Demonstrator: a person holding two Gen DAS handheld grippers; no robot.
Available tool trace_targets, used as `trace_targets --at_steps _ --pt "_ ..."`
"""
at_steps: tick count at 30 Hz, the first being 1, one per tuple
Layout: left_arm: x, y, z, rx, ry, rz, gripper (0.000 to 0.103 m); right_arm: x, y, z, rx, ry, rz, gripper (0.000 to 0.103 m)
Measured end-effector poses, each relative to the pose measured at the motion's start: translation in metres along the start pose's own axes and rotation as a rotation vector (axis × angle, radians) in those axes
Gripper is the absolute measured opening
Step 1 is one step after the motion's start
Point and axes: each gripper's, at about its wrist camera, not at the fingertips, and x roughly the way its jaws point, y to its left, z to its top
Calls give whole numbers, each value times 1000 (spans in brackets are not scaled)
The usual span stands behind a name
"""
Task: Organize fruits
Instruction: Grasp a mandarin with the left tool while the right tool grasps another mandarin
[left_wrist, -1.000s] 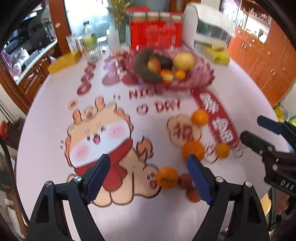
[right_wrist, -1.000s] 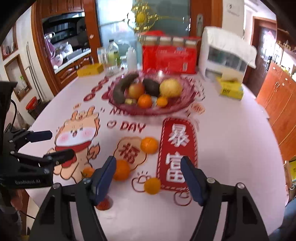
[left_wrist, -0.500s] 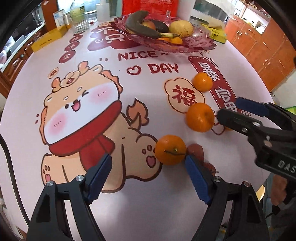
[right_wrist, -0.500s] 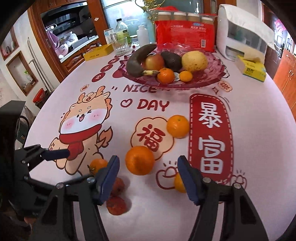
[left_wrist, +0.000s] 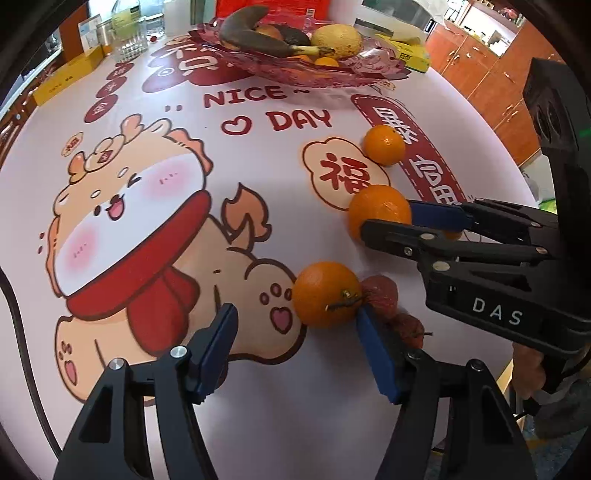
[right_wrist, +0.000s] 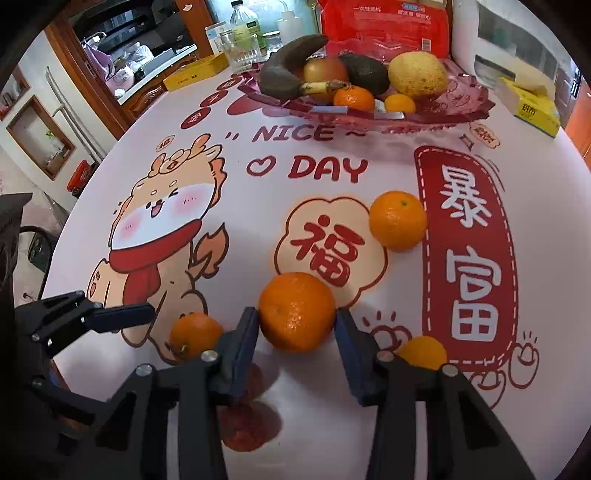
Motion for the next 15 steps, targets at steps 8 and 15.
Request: trace_targets --at_steps 8,15 --pt "8 -1 8 1 -26 -139 38 -3 -14 0 47 -2 -17 42" --pt "16 5 14 -24 -18 -195 41 -4 -15 -1 49 -2 -17 42"
